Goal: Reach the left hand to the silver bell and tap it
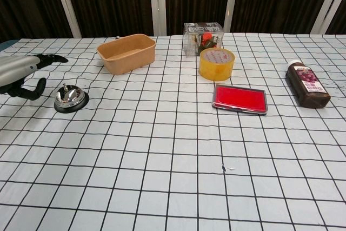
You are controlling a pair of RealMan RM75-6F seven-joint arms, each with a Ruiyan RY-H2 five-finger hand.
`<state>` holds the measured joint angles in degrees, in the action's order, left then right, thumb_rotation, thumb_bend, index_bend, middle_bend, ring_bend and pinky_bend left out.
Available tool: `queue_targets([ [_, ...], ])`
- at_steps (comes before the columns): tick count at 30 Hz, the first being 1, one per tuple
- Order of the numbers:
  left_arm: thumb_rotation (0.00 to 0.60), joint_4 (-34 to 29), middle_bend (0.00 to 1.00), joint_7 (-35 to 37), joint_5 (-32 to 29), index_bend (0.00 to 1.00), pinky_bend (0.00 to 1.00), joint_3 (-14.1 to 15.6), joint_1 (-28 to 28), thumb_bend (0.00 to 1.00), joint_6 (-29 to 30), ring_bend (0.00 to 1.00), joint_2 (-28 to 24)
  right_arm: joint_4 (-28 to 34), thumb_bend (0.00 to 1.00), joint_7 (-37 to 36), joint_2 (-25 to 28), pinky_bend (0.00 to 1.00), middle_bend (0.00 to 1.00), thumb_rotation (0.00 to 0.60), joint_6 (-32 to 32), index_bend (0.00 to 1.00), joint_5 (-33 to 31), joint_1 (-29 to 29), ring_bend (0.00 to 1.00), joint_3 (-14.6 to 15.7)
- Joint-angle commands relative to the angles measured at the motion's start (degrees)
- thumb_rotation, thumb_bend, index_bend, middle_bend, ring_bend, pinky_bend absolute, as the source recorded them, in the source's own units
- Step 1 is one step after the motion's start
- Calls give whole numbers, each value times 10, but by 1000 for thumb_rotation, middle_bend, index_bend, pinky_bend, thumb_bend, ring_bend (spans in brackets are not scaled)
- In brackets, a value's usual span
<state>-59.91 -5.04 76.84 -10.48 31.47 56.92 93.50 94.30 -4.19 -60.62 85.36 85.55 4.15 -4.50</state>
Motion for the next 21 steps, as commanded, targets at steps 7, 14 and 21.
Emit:
queue_targets([
  [7, 600, 59, 35, 28, 24, 0, 4, 22, 24, 1000, -13, 0, 50, -1, 249, -6, 2, 97, 29, 600, 3, 58, 1, -1, 88, -1],
  [14, 600, 86, 31, 22, 27, 0, 4, 37, 33, 1000, -34, 0, 72, -2, 248, -12, 4, 97, 29, 600, 6, 58, 1, -3, 88, -2],
  [21, 600, 87, 31, 14, 29, 0, 4, 39, 37, 1000, -28, 0, 75, -1, 248, -15, 6, 97, 29, 600, 9, 58, 3, -4, 88, -2],
])
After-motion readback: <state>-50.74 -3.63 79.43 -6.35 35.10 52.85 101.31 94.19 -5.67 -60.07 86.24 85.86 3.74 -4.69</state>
